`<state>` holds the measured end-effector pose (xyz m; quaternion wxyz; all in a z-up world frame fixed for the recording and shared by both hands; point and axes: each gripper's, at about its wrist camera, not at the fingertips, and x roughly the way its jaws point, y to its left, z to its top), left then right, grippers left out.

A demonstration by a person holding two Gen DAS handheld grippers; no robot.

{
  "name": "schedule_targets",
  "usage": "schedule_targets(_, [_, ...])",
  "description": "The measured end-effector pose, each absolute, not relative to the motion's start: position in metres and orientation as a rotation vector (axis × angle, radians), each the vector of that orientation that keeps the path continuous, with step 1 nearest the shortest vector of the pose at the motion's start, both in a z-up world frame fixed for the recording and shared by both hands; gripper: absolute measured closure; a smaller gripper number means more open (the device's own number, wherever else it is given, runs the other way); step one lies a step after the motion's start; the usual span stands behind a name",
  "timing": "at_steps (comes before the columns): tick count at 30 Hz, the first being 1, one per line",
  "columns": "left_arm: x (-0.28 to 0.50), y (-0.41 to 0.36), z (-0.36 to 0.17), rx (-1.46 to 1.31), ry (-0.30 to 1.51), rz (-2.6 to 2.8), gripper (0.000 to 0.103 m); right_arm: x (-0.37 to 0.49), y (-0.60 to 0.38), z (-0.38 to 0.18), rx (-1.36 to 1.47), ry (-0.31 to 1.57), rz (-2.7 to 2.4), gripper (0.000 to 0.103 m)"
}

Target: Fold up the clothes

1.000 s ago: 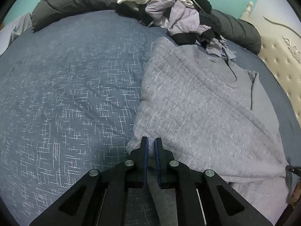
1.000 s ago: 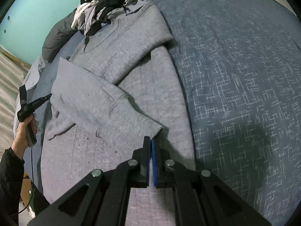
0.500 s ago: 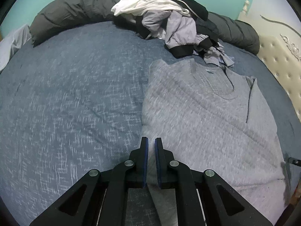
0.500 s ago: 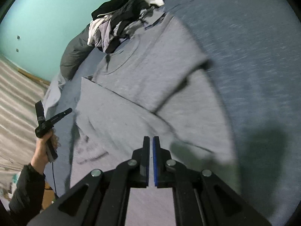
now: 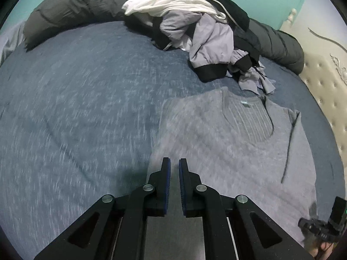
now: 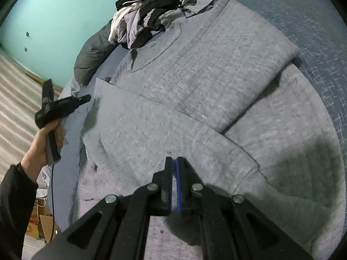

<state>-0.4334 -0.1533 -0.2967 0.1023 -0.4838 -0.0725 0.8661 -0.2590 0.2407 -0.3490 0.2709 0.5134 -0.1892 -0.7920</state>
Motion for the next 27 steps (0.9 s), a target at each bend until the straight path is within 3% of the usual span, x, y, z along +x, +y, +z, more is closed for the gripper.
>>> schedule_targets(7, [-0.474, -0.139, -0.313, -1.488, -0.14, 2.586, 0.095, -0.262, 0.23, -0.345, 1.337, -0.413, -2.144, 0.1])
schedule_targets(19, [-0.495, -0.159, -0.305, -1.465, -0.183, 2.721, 0.095, -0.266, 0.232, -0.344, 1.295, -0.451, -2.129, 0.1])
schedule_targets(20, [-0.496, -0.16, -0.302, -1.456, -0.196, 2.729, 0.091, -0.266, 0.232, -0.343, 1.291, -0.454, -2.129, 0.1])
schedule_targets(21, [-0.497, -0.161, -0.3, -1.449, -0.217, 2.733, 0.073, -0.266, 0.232, -0.343, 1.287, -0.457, -2.129, 0.1])
schedule_targets(23, [-0.502, -0.162, -0.3, -1.463, -0.264, 2.717, 0.049, -0.266, 0.233, -0.341, 1.279, -0.462, -2.129, 0.1])
schedule_targets(27, [-0.507, -0.163, -0.304, -1.484, -0.323, 2.696, 0.049, -0.267, 0.234, -0.341, 1.274, -0.47, -2.128, 0.1])
